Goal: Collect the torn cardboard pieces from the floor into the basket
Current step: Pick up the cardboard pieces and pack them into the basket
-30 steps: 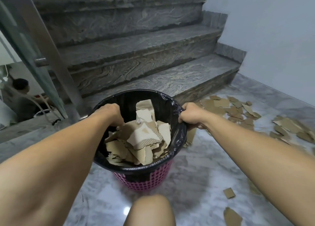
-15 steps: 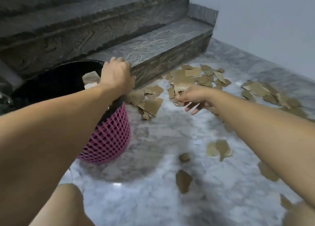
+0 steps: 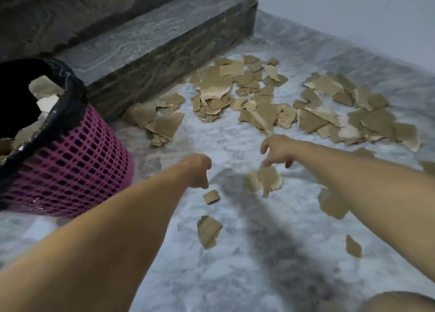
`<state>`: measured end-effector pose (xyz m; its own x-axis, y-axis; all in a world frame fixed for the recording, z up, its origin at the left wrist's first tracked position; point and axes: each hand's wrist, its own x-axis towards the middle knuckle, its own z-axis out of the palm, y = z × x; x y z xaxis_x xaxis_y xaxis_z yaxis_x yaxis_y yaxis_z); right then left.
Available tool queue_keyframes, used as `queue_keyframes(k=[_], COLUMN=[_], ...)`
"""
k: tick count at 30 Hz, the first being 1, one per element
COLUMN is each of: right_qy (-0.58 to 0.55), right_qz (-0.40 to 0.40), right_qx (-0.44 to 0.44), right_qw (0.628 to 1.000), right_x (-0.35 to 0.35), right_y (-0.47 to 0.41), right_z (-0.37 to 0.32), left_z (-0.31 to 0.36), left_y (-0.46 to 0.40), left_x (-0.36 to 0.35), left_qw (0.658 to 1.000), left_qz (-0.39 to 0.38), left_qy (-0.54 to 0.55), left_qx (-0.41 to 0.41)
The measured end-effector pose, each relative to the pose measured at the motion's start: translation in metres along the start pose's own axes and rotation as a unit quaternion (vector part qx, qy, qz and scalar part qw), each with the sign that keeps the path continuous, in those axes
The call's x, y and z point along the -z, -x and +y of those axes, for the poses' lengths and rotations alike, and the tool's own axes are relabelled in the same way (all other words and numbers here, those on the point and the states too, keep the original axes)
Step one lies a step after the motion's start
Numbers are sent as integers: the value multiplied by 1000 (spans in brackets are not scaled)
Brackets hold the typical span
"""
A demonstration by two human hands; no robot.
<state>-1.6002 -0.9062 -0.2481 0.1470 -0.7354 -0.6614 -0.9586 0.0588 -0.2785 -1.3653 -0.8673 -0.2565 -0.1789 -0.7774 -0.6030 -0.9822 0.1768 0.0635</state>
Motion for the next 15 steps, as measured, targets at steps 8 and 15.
queue_keyframes(k=[8,15], right_qy=[254,130], right_qz=[61,36], right_qx=[98,32], right_qw=[960,990], right_x=[-77,-77], right_y=[-41,-38], right_z=[45,56], left_z=[4,-1], left_y=[-41,-42], left_x=[-93,-96], left_qw=[996,991], left_qz=[54,85], left_qy=[8,77], left_qx=[-75,-67])
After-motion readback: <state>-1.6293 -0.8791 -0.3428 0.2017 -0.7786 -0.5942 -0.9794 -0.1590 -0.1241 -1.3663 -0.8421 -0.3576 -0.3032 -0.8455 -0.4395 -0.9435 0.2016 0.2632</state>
